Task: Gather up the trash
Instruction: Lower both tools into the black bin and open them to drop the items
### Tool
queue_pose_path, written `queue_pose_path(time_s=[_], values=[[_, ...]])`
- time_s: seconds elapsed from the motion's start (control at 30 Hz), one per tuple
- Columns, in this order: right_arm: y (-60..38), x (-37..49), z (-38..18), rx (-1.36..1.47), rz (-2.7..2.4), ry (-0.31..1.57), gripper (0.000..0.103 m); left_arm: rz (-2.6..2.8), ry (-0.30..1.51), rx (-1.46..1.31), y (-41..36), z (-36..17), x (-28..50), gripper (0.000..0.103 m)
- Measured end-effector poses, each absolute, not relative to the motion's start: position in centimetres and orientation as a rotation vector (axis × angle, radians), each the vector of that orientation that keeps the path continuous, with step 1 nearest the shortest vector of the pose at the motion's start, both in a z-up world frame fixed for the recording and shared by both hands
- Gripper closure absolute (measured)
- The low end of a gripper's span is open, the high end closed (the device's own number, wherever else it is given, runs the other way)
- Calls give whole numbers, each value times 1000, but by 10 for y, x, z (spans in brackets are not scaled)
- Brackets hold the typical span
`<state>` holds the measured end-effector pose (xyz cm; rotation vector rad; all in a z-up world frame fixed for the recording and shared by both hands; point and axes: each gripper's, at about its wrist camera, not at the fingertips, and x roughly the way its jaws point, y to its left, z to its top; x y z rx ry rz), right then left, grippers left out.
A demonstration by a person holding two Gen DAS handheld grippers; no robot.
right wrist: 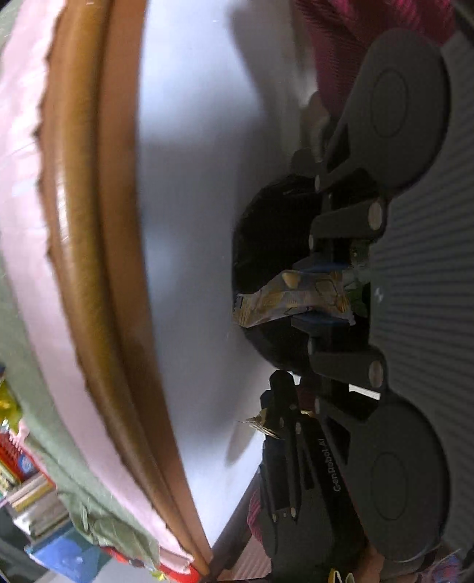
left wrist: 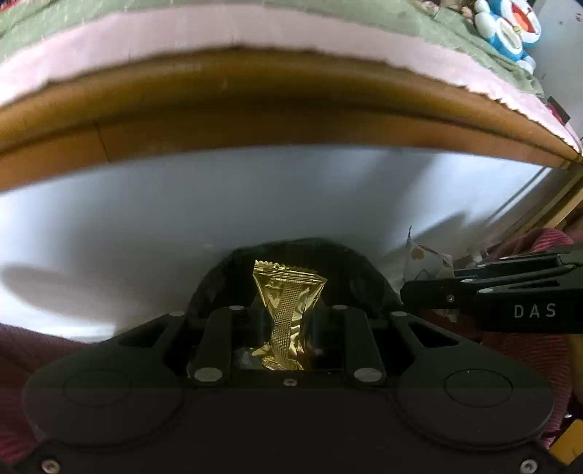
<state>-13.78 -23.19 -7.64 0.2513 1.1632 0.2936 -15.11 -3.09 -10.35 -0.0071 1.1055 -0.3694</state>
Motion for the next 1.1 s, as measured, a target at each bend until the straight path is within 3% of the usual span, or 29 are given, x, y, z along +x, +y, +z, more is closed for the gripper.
queue_pose_path(time_s=[0.3,0.83,0.9,0.93,0.97,1.1], values=[[-230,-132,-98,276,261,1230,75,-344,1235,-36,-30,-137,-135,82],[-228,-125,-113,284,240,1276,71,-332,1296,-25,-39,-152,-134,82],[-228,-124,-114,282,235,1278,54,-334,1302,-25,-40,-152,-134,75],[-228,-123,-114,282,234,1277,50,-336,1307,-27,-40,-152,-134,64],[-227,-123,-114,283,233,1276,46,-338,1311,-28,-40,-153,-134,56],[-227,-124,-115,282,231,1275,41,-336,1313,-18,-42,-154,-134,47]])
